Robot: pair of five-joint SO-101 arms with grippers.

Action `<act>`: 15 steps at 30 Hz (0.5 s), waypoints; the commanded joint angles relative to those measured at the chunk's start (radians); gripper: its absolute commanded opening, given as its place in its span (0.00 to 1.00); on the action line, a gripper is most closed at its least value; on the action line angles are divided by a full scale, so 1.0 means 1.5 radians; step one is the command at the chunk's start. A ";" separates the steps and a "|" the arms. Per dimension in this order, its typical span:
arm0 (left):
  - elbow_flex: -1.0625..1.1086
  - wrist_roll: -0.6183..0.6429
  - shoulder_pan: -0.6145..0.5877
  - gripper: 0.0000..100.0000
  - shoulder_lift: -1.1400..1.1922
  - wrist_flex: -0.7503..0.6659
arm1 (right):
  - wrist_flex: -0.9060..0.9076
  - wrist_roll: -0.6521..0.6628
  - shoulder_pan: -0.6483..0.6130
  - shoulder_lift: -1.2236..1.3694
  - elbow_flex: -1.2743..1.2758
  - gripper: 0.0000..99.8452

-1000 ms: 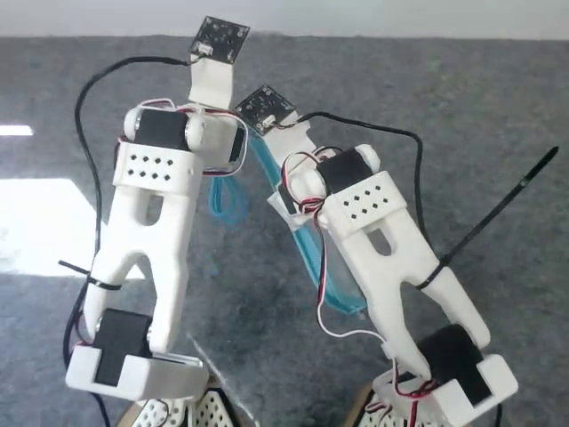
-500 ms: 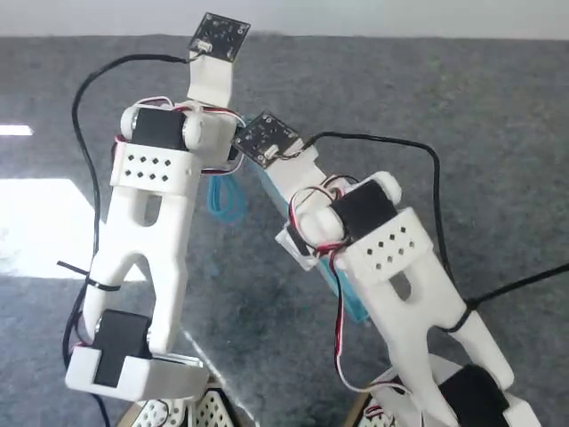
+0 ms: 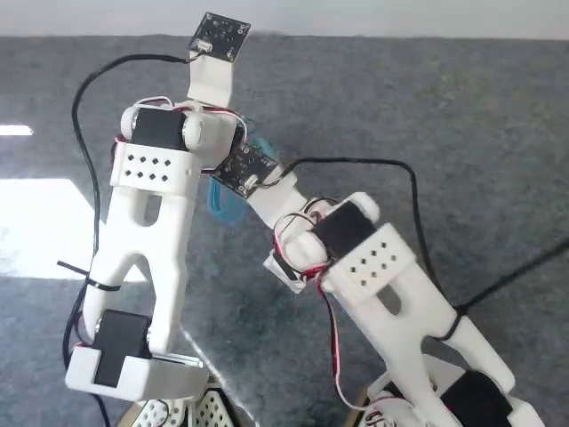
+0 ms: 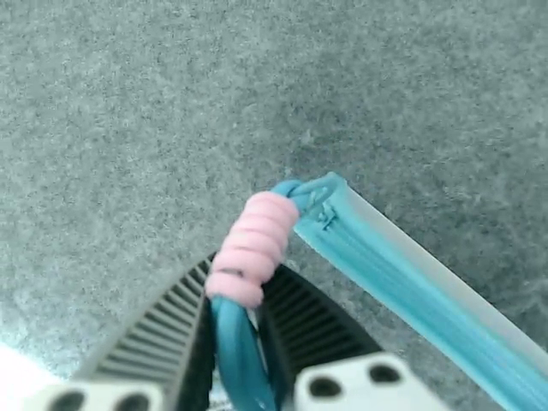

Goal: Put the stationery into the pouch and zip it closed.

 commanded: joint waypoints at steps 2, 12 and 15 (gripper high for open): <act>-0.034 -0.019 -0.005 0.01 -0.006 0.003 | -0.052 -0.003 -0.005 0.018 0.012 0.32; -0.034 -0.021 -0.002 0.01 -0.008 0.013 | -0.184 -0.002 0.113 0.118 0.016 0.00; -0.035 -0.021 -0.002 0.01 -0.008 0.013 | -0.201 0.000 0.154 0.160 0.012 0.00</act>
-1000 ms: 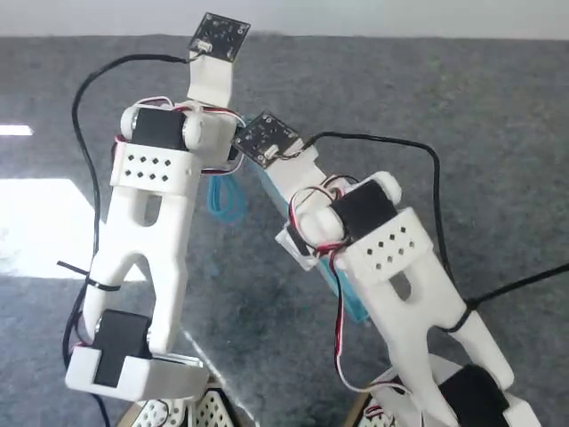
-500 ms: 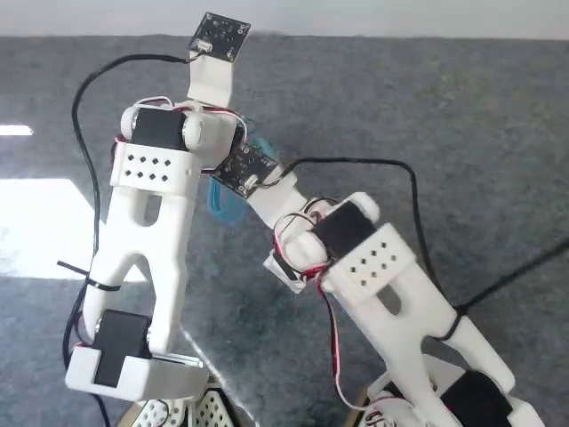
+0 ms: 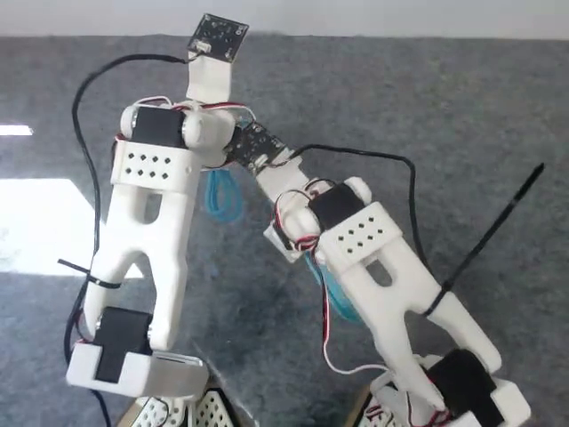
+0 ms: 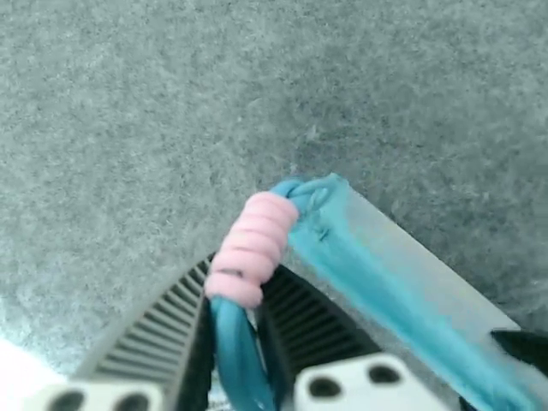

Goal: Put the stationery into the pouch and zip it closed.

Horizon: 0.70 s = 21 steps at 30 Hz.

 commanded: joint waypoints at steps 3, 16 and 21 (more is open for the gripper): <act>-0.035 -0.016 0.002 0.01 -0.010 0.012 | -0.025 0.000 0.095 0.042 -0.021 0.00; -0.032 -0.075 -0.001 0.01 -0.009 0.012 | 0.115 0.048 0.130 -0.431 -0.032 0.01; -0.032 -0.076 0.003 0.01 -0.009 0.011 | 0.174 0.045 0.084 -0.514 -0.075 0.01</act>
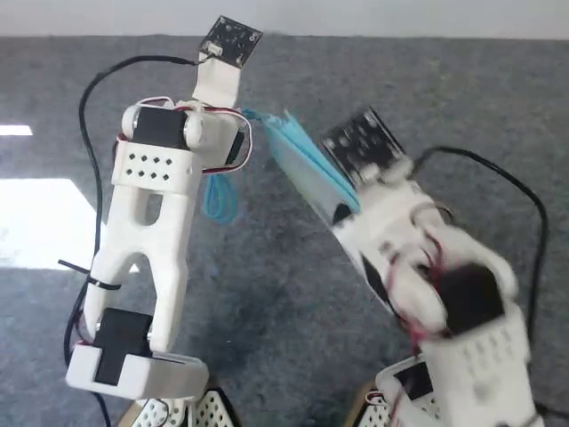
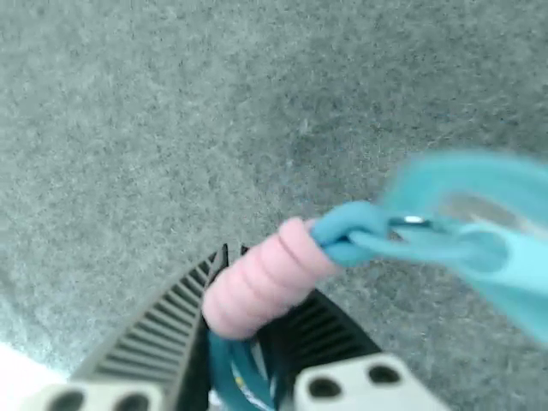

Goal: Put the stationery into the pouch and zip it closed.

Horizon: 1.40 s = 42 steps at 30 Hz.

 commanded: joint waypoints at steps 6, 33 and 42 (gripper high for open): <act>-0.005 -0.010 -0.001 0.01 0.019 -0.016 | 0.131 0.009 -0.084 -0.070 -0.257 0.01; 0.015 -0.013 0.003 0.01 0.039 -0.008 | 0.065 -0.141 -0.138 0.209 -0.195 0.25; 0.015 -0.009 0.000 0.01 0.039 -0.008 | 0.042 -0.146 -0.281 0.309 -0.151 0.41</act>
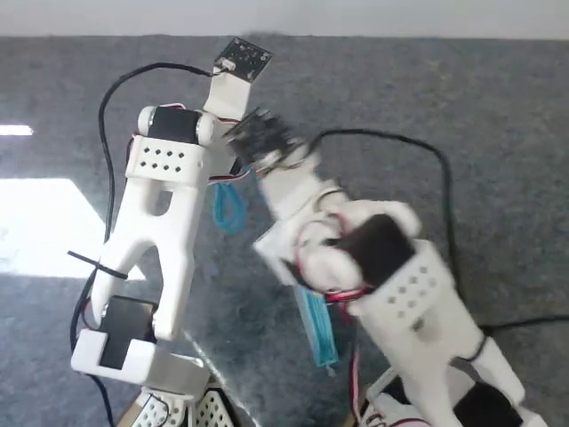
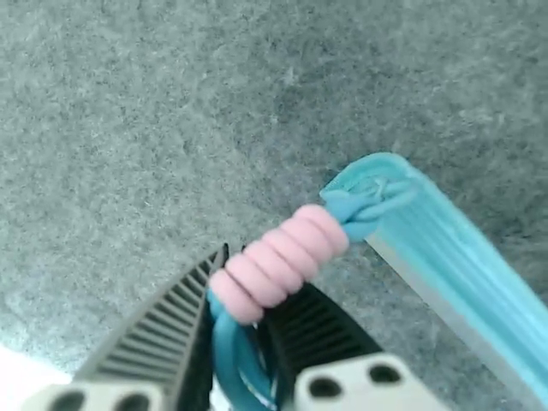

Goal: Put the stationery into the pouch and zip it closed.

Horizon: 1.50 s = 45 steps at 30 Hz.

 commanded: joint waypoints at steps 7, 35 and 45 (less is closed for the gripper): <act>-0.019 0.012 -0.004 0.01 -0.007 -0.013 | -0.059 -0.011 0.048 0.065 0.077 0.41; -0.019 0.010 0.001 0.01 -0.013 -0.010 | -0.203 0.063 0.161 -0.081 0.217 0.00; -0.013 0.009 0.039 0.01 -0.007 -0.009 | -0.157 0.098 0.201 -0.376 0.137 0.00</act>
